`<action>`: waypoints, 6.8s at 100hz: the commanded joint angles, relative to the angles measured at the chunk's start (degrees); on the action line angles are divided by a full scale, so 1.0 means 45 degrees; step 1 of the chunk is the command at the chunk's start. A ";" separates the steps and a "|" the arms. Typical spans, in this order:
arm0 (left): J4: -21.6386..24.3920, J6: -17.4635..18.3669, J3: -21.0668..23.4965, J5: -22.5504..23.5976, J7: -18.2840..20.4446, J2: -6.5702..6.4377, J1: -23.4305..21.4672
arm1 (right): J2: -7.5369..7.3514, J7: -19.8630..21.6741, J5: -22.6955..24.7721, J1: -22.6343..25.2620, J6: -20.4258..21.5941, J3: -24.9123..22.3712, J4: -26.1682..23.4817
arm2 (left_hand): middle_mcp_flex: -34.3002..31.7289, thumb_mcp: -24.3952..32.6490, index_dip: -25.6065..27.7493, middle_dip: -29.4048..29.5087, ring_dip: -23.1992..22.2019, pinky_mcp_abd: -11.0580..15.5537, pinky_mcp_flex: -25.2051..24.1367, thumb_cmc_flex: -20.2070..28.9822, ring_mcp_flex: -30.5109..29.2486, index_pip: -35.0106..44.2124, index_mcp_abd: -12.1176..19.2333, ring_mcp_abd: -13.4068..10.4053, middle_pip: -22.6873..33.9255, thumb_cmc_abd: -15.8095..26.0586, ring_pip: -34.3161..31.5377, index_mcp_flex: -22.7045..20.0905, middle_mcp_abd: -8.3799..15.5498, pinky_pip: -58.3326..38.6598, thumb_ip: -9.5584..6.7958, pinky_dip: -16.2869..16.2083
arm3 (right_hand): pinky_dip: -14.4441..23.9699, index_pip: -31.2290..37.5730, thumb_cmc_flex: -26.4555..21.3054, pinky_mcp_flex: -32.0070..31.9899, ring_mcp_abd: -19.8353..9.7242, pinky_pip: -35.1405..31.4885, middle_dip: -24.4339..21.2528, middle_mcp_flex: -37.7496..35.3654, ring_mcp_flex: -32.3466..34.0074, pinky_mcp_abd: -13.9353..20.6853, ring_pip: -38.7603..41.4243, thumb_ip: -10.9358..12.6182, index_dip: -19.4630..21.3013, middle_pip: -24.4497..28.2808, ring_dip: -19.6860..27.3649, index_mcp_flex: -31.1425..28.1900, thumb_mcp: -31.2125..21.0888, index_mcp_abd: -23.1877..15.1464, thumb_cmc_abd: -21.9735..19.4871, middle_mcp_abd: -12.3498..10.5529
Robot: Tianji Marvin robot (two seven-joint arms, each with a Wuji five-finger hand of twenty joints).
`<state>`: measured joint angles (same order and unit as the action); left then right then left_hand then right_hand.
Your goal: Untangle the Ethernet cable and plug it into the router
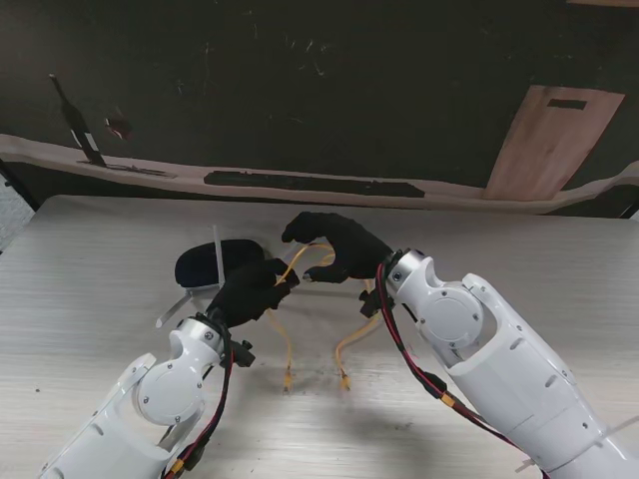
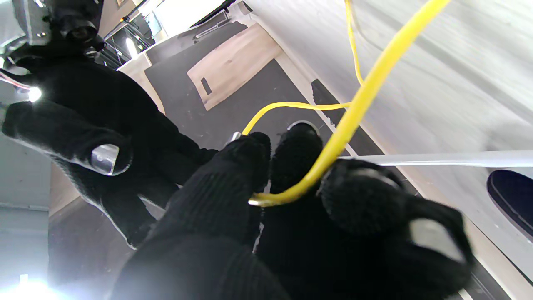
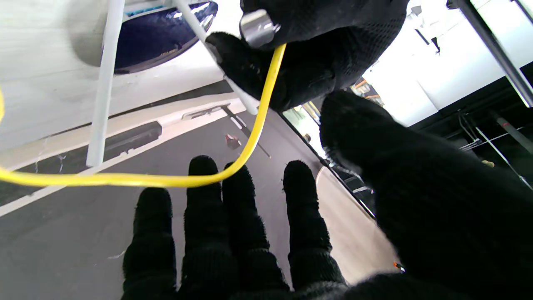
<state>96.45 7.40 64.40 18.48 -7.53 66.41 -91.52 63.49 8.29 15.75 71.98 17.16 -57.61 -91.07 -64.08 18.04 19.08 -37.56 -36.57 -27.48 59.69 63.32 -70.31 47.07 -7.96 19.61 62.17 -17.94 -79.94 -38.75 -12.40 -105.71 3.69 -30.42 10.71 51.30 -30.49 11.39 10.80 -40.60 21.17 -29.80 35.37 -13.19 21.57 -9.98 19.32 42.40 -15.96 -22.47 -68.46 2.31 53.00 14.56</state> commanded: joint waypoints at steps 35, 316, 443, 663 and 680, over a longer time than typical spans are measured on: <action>-0.0017 0.0205 -0.0032 0.0127 -0.0267 0.0096 -0.0027 | -0.0010 0.0559 0.0598 -0.0068 -0.1379 0.0249 -0.0257 | -0.0258 -0.0218 -0.0022 -0.0160 0.0094 0.0188 0.0215 -0.0106 -0.0451 -0.0182 0.0434 0.1368 -0.0001 0.0011 -0.0038 -0.0291 0.0181 -0.1209 -0.0321 0.0059 | 0.3251 -0.0111 -0.1171 0.5506 0.0585 -0.7826 0.0249 -0.0319 0.5517 -0.3442 0.7133 0.0454 -0.0093 0.0608 -0.2039 -0.0093 -0.0267 0.1004 -0.1256 0.0345; -0.3183 0.1535 -0.1762 -0.7316 0.7144 -0.0578 0.2735 | 0.0800 -0.4103 0.1534 0.1294 0.1713 -0.1737 -0.2331 | 0.5437 0.2577 -0.0983 0.4217 0.2486 0.1305 -1.0915 -0.4746 0.7663 -0.5869 -0.0754 0.0423 -0.8492 -0.0311 1.0937 0.1525 -0.0590 1.0404 -0.0795 0.0006 | 0.4558 0.3587 -0.2749 1.2469 -0.2947 -1.6722 0.2276 -0.9468 0.8856 -0.0164 1.7564 -0.1162 -0.3038 0.6659 -0.5868 -0.4583 0.1730 -0.0888 -0.5083 0.1338; -0.2698 0.1523 -0.1734 -0.6322 0.6907 -0.0731 0.2655 | 0.1050 -0.4745 0.1304 0.0603 0.1009 -0.1526 -0.1516 | 0.1723 0.1909 -0.0022 0.1919 0.2405 0.1511 -0.8631 0.0573 0.5008 -0.2995 -0.0506 0.0344 -0.7920 -0.0566 0.8530 0.0234 -0.0104 0.8028 -0.0247 -0.0993 | 0.4553 0.3530 -0.2757 1.2463 -0.2902 -1.6669 0.2262 -0.9475 0.8857 -0.0182 1.7545 -0.1164 -0.3114 0.6642 -0.5891 -0.4598 0.1714 -0.0753 -0.5055 0.1387; -0.1397 0.0853 -0.0738 0.2979 -0.1508 0.0025 0.0894 | -0.0675 0.2397 0.4589 0.0199 -0.8209 0.1290 0.1421 | 0.2225 -0.0302 0.0087 0.2762 0.2443 0.0893 -0.6135 0.2366 0.3019 -0.1169 0.0121 0.0502 -0.6723 0.0772 0.7083 0.0335 -0.1102 0.6177 -0.0088 -0.0818 | 0.1564 -0.0570 0.1724 0.0714 0.1944 -0.3528 -0.0384 0.1622 -0.0583 -0.3173 -0.0285 0.0441 -0.0330 -0.0864 0.0340 0.0366 0.1927 0.1113 -0.3564 0.1219; -0.1548 0.0331 -0.0832 0.3838 -0.2169 0.0039 0.0943 | -0.0475 0.1759 0.3508 0.1087 -0.7863 -0.0302 0.0820 | 0.2536 -0.0091 0.0160 0.2774 0.2427 0.0935 -0.6158 0.2366 0.3079 -0.1094 0.0381 0.0409 -0.6956 0.0922 0.7156 0.0301 -0.1104 0.6241 -0.0055 -0.0812 | 0.1745 -0.0847 0.2190 0.0288 0.1770 -0.2584 -0.0440 0.1590 -0.0907 -0.3127 -0.0202 0.0124 -0.0496 -0.0935 0.0292 0.0553 0.2271 0.1366 -0.2011 0.1135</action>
<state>89.65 9.67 60.87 35.93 -17.58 66.50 -87.21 61.80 15.37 29.76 75.85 -19.60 -58.24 -85.84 -53.08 15.87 19.02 -24.40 -24.95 -24.14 32.63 69.24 -55.83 40.55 -9.25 21.15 31.24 -16.53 -47.33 -36.43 -18.75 -75.04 3.02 -34.53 17.49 48.58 -22.50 13.77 19.61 -54.51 19.94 -24.13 32.59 -28.16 21.20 -8.36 16.87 38.76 -14.50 -21.69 -58.40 7.49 40.95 19.34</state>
